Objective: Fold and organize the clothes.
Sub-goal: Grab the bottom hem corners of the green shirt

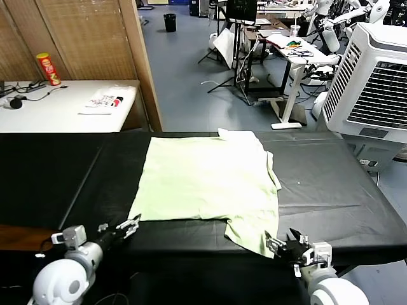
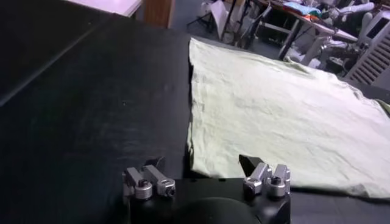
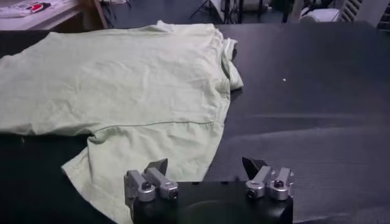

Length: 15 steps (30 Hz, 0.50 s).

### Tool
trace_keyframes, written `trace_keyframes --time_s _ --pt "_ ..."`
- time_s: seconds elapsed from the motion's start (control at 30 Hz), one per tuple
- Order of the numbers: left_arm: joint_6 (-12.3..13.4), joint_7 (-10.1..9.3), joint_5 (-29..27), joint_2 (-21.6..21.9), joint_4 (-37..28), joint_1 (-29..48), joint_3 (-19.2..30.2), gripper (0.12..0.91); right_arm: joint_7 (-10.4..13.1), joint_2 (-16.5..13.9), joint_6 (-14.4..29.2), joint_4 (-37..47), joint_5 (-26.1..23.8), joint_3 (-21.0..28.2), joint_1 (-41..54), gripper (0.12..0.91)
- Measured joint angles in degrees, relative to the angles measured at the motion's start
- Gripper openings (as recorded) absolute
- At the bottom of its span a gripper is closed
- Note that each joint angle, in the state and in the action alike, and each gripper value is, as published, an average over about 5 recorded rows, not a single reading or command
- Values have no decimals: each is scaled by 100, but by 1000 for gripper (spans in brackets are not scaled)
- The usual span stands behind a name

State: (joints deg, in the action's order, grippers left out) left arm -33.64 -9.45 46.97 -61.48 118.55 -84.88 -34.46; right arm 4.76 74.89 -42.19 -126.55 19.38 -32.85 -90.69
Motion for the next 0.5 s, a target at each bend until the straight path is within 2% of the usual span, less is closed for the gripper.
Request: trace_keyframes --time_s 0.1,0.2,0.27,0.37,0.5 --pt "10 2 -40 -24 -40 19 14 798 -6 16 1 37 -11 0 11 755" --pt "24 -3 -69 -59 -111 54 22 795 -39 50 7 94 -47 20 24 657" --pt "35 -9 -75 -74 -145 60 20 760 -71 79 12 137 -92 45 20 559" --pt "42 -19 -76 -82 -166 44 13 628 -101 121 17 173 -142 86 -7 394" --pt "49 -43 -80 -111 -197 22 9 410 -94 158 18 125 -143 116 -78 191"
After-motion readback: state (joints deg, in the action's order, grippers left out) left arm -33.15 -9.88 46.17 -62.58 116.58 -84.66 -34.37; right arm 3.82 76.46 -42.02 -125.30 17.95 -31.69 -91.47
